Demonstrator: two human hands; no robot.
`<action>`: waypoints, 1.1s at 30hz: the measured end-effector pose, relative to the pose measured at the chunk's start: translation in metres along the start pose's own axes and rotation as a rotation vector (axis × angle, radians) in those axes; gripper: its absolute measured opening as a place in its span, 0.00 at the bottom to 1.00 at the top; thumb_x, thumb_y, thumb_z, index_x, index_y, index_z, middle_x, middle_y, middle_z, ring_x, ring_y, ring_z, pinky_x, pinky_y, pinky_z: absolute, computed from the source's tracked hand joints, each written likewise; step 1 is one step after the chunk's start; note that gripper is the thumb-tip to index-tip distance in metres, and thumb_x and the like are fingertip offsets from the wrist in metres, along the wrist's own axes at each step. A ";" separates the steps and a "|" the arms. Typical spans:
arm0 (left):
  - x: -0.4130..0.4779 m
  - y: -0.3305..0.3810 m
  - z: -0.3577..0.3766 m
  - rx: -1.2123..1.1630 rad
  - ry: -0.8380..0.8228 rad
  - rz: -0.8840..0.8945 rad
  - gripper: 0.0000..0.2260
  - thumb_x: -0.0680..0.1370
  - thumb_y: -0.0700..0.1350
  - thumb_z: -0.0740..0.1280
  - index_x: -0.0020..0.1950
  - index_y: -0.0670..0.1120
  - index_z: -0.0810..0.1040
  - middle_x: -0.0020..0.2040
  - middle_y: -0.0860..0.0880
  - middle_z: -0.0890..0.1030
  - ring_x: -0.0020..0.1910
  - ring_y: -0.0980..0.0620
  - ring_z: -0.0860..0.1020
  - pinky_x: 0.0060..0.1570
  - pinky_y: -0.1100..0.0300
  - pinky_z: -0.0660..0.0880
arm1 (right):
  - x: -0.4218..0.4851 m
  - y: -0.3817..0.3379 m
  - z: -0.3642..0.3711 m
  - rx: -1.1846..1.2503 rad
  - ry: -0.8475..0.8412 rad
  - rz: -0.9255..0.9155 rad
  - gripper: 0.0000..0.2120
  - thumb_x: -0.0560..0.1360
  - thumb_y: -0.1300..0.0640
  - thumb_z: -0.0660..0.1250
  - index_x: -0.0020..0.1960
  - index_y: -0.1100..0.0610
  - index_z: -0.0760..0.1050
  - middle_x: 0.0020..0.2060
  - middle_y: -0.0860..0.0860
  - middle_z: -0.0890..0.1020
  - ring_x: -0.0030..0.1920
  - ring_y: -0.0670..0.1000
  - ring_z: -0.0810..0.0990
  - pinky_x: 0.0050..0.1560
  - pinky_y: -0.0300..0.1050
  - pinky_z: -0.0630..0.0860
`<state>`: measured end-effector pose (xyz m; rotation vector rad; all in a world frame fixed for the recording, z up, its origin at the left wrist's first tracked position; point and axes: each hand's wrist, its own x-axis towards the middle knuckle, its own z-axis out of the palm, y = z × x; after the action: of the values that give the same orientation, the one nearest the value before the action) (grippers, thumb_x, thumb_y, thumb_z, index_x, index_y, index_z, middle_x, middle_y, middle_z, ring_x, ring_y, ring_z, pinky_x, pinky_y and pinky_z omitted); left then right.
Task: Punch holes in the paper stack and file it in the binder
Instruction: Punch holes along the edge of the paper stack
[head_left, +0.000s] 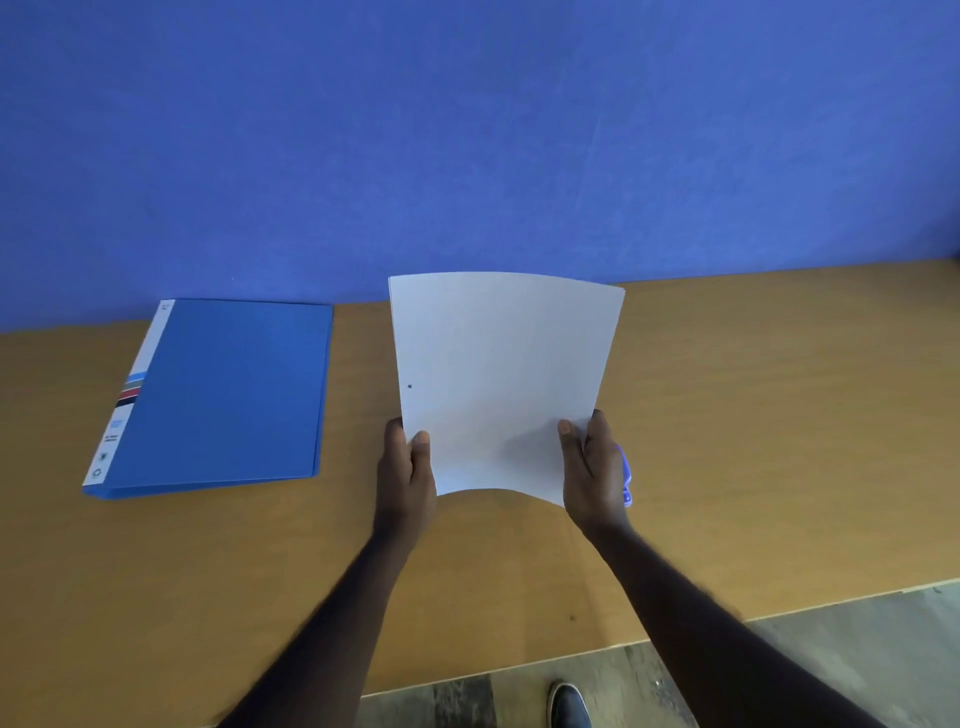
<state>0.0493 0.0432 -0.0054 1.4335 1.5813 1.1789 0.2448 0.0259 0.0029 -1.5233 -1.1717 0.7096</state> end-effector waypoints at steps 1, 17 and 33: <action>-0.002 -0.003 0.000 0.006 -0.013 -0.010 0.14 0.83 0.41 0.56 0.39 0.54 0.59 0.32 0.54 0.58 0.27 0.57 0.59 0.28 0.65 0.58 | -0.002 0.004 0.001 0.031 -0.008 0.012 0.10 0.81 0.57 0.60 0.42 0.59 0.66 0.31 0.43 0.71 0.31 0.43 0.68 0.31 0.37 0.67; -0.023 -0.036 0.010 0.209 -0.177 -0.517 0.09 0.81 0.41 0.55 0.58 0.39 0.68 0.48 0.43 0.75 0.44 0.45 0.74 0.38 0.56 0.69 | 0.007 0.034 0.005 -0.322 -0.202 0.459 0.08 0.79 0.60 0.60 0.49 0.63 0.75 0.42 0.55 0.79 0.43 0.57 0.77 0.44 0.51 0.75; -0.041 -0.055 -0.003 0.383 -0.101 -0.391 0.08 0.76 0.39 0.68 0.54 0.42 0.80 0.50 0.46 0.83 0.44 0.52 0.78 0.41 0.62 0.72 | -0.005 0.039 0.000 -0.462 -0.210 0.443 0.14 0.78 0.58 0.64 0.61 0.63 0.72 0.55 0.60 0.81 0.54 0.60 0.80 0.47 0.48 0.75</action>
<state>0.0326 0.0030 -0.0592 1.3007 1.9750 0.5905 0.2555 0.0215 -0.0346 -2.1794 -1.2195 0.9531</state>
